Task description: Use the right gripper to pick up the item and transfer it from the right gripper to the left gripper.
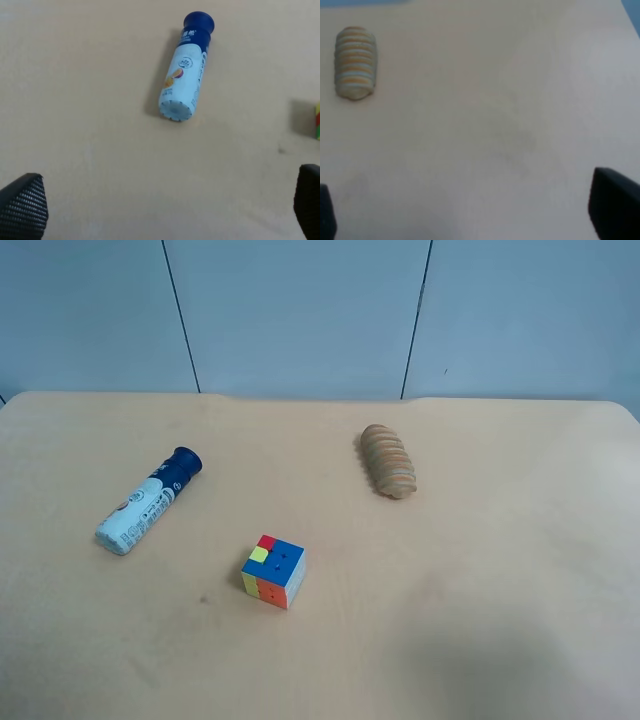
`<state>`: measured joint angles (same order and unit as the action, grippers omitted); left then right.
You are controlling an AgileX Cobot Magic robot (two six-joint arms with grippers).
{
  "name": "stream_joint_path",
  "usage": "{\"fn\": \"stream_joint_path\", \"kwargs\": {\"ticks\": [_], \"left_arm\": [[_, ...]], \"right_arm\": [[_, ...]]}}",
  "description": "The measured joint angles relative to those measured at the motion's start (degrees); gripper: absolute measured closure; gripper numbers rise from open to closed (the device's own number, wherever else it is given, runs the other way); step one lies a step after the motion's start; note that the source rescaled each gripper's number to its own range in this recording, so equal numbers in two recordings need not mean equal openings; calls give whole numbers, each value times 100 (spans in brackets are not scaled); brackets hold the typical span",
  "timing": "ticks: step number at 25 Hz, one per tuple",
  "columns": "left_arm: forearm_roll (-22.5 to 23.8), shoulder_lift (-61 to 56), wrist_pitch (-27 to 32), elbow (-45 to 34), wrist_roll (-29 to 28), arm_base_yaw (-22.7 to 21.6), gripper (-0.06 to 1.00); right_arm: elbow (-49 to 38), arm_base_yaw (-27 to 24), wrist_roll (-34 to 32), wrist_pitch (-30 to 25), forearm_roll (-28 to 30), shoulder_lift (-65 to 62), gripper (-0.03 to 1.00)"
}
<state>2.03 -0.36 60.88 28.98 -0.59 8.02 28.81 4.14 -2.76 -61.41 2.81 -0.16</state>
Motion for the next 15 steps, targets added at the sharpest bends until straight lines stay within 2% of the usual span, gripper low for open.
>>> {"fn": "stream_joint_path", "kwargs": {"ticks": [15], "left_arm": [[61,0,-11,0,-64,0,-6]], "right_arm": [[0,0,0,0,0,0,-3]]}}
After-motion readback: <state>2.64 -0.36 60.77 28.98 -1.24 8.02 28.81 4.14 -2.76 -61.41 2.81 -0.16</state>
